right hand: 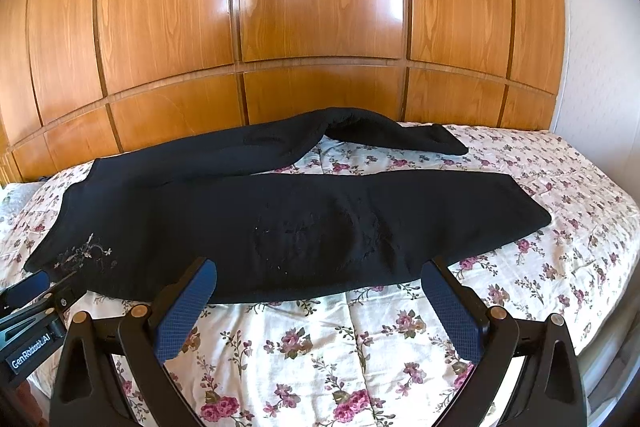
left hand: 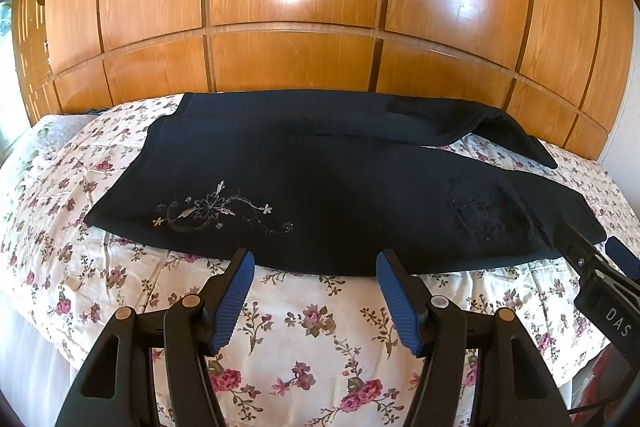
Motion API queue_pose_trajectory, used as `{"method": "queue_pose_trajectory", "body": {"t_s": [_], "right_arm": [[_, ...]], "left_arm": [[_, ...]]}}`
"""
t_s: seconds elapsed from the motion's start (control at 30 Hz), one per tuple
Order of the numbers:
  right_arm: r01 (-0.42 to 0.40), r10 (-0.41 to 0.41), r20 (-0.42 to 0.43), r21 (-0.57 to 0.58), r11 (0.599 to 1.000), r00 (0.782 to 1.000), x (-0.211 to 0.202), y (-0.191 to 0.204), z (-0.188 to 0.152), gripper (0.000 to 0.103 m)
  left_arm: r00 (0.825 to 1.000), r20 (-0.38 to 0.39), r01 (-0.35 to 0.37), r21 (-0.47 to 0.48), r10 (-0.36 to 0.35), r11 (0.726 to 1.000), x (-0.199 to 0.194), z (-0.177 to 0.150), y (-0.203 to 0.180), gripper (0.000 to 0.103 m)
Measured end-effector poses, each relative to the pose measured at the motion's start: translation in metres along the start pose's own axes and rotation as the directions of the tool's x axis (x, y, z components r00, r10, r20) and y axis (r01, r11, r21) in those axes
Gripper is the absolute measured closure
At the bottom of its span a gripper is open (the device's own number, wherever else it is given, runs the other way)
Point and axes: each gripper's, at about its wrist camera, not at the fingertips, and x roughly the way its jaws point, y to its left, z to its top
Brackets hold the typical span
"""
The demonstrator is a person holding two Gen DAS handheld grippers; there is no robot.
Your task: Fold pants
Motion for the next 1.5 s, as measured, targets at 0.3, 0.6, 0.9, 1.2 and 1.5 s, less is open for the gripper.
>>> {"method": "queue_pose_trajectory", "body": {"t_s": [0.3,0.6,0.9,1.2,1.5], "right_arm": [[0.001,-0.001,-0.025,0.030,1.000,1.000,0.006,-0.007,-0.001,0.000],[-0.008,0.009,-0.027,0.030,1.000,1.000,0.010,-0.011,0.000,0.000],[-0.041,0.046,-0.084,0.063,0.997,0.995,0.036,-0.032,-0.002,0.000],[0.011,0.014,-0.148,0.163,0.987,0.989,0.052,-0.075,-0.006,0.000],[-0.116,0.238,-0.137,0.582,0.805,0.962,0.075,-0.163,-0.022,0.011]], "left_arm": [[0.999,-0.039,0.001,-0.035,-0.002,0.999,0.008,-0.001,0.009,0.038],[0.998,-0.057,-0.005,-0.037,0.003,0.999,0.014,-0.002,0.012,0.038],[0.947,-0.125,0.250,-0.292,-0.296,0.923,0.042,-0.009,0.055,0.038],[0.956,-0.124,0.200,-0.387,-0.266,0.900,0.063,-0.011,0.096,0.039],[0.980,-0.034,0.154,-0.501,-0.197,0.852,0.078,-0.013,0.158,0.040]]}}
